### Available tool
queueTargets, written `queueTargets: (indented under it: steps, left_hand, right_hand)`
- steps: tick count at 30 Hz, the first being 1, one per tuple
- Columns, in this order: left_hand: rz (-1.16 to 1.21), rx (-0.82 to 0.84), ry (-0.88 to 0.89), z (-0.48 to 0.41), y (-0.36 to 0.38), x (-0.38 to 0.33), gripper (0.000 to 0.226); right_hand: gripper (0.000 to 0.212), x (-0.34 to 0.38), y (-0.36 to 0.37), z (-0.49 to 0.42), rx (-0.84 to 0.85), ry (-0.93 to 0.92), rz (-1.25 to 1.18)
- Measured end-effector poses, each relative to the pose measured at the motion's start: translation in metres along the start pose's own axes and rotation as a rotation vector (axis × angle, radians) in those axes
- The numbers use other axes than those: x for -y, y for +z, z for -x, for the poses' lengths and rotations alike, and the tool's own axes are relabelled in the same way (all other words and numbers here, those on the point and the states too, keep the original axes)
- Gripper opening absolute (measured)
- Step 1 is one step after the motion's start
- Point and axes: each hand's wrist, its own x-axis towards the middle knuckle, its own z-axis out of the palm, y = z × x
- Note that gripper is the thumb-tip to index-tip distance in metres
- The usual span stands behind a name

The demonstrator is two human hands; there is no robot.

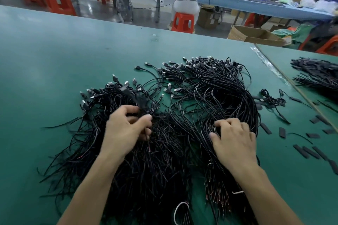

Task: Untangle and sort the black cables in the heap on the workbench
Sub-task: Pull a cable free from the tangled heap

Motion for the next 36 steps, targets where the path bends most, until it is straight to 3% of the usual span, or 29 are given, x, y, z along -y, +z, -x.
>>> queueTargets:
  steps: [4, 10, 13, 16, 18, 20, 22, 24, 26, 29, 31, 33, 36]
  left_hand:
    - [-0.314, -0.269, 0.108, -0.021, -0.017, 0.007, 0.038]
    - [-0.623, -0.437, 0.288, -0.030, -0.021, 0.009, 0.043]
    - [-0.720, -0.471, 0.298, -0.030, -0.013, 0.009, 0.049]
    - [-0.799, -0.522, 0.322, -0.023, -0.003, 0.003, 0.050]
    - [-0.867, -0.429, 0.496, -0.014, 0.002, 0.000, 0.044]
    - [-0.869, -0.157, 0.667, -0.003, 0.005, 0.001, 0.050]
    - [-0.749, 0.137, 0.724, 0.003, 0.009, 0.002, 0.050]
    - [-0.632, 0.232, 0.734, 0.002, 0.017, 0.004, 0.031]
    - [-0.510, 0.215, 0.659, -0.002, 0.024, 0.005, 0.024]
    - [-0.250, -0.003, 0.536, -0.005, 0.025, 0.008, 0.029]
    - [0.106, -0.239, 0.450, -0.009, 0.016, 0.006, 0.043]
    - [0.309, -0.500, 0.421, -0.013, -0.002, -0.002, 0.052]
    - [0.060, -0.651, 0.542, -0.009, -0.019, -0.015, 0.044]
  right_hand:
    - [0.039, -0.007, -0.001, -0.005, 0.108, 0.112, -0.036]
    - [0.031, -0.001, -0.007, -0.004, 0.068, 0.096, -0.236]
    - [0.033, 0.019, -0.019, 0.002, 0.040, -0.088, -0.486]
    - [0.021, 0.053, -0.030, 0.020, 0.144, -0.364, -0.758]
    - [0.017, 0.068, -0.037, 0.029, 0.187, -0.487, -0.851]
    - [0.016, 0.074, -0.045, 0.034, 0.227, -0.560, -0.869]
    - [0.016, 0.077, -0.051, 0.040, 0.292, -0.663, -0.819]
    - [0.014, 0.080, -0.056, 0.047, 0.350, -0.763, -0.807]
    - [0.014, 0.077, -0.062, 0.051, 0.325, -0.810, -0.826]
    - [0.019, 0.055, -0.064, 0.046, 0.205, -0.719, -0.910]
    - [0.021, 0.033, -0.060, 0.036, 0.142, -0.532, -0.910]
    - [0.023, 0.012, -0.048, 0.025, 0.072, -0.312, -0.750]
    - [0.026, -0.009, -0.029, 0.011, 0.114, -0.013, -0.406]
